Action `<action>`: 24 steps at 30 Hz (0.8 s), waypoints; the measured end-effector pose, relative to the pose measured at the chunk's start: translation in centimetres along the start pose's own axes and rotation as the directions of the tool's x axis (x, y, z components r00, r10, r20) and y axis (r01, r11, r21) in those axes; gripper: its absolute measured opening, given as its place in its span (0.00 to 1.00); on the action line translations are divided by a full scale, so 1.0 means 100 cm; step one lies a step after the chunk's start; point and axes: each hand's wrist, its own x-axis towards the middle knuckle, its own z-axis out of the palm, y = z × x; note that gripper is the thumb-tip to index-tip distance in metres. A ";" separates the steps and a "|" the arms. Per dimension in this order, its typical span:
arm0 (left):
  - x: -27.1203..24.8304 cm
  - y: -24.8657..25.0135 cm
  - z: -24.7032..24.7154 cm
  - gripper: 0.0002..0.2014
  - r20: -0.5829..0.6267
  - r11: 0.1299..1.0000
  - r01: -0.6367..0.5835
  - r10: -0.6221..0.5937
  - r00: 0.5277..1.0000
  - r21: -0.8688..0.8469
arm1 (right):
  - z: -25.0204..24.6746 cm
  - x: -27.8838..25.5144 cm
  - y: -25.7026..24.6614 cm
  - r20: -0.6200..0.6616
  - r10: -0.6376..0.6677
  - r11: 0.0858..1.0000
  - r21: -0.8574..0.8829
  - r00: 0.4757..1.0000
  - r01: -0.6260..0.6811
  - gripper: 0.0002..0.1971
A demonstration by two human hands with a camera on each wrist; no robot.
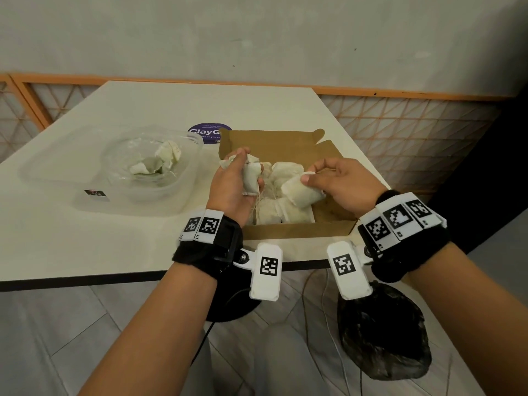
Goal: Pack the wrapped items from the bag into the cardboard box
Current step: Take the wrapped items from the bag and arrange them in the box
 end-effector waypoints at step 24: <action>0.000 -0.001 -0.001 0.08 0.021 1.000 0.009 -0.009 1.000 0.001 | 0.007 -0.012 0.019 -0.138 -0.029 0.932 -0.362 0.990 -0.023 0.15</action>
